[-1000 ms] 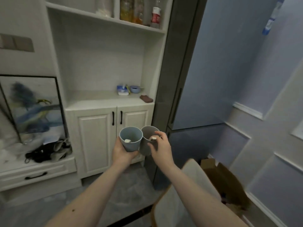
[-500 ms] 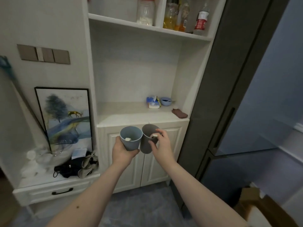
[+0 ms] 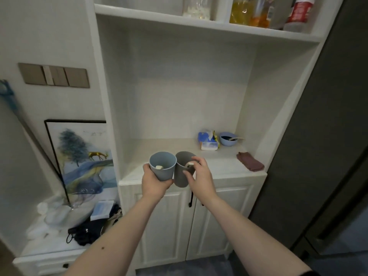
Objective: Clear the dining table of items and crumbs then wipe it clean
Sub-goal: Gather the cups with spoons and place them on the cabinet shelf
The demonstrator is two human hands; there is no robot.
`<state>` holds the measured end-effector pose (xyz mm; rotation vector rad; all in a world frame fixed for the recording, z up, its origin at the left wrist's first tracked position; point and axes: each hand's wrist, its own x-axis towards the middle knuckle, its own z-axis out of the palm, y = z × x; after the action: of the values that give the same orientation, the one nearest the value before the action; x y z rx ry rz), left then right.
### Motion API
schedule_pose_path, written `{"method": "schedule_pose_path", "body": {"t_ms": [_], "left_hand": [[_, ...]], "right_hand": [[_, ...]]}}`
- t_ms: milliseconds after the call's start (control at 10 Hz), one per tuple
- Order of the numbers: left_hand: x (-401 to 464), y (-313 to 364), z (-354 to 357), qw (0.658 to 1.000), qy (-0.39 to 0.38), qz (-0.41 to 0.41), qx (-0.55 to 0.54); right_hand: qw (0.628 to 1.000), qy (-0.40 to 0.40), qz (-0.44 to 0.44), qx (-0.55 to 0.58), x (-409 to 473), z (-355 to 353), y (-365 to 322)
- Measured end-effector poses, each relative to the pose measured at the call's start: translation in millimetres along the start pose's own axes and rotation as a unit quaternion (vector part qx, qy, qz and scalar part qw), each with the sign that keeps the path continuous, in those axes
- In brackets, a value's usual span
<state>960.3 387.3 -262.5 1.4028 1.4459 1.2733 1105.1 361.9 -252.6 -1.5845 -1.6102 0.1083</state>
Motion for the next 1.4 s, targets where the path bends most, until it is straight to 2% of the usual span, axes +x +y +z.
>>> {"method": "schedule_pose_path", "body": {"t_ms": [200,500,700,800,1000,1200,1400], "left_hand": [[71,-18,20,0.999,0.024,-0.019,0.011],[181,-57,35,0.998,0.011,-0.055,-0.007],[259,-76,44,0.996,0.035,-0.075,0.015],[285,-94,48,0.994,0.02,-0.102,0.027],[307,-104,60,0.988,0.06,-0.121,0.073],[339,-124,62,0.989,0.107,-0.095,0.034],[377,-143,68,0.985,0.12,-0.086,0.093]], "right_hand": [[0.999,-0.033,-0.002,0.015,63,40,27],[0.996,-0.089,0.015,0.013,142,106,53],[0.995,-0.09,0.033,0.03,201,146,59],[0.994,-0.089,0.048,0.038,219,163,66],[0.991,-0.097,0.07,0.066,239,190,79],[0.992,-0.105,0.032,0.062,268,217,87],[0.993,-0.11,-0.02,0.033,293,238,95]]}}
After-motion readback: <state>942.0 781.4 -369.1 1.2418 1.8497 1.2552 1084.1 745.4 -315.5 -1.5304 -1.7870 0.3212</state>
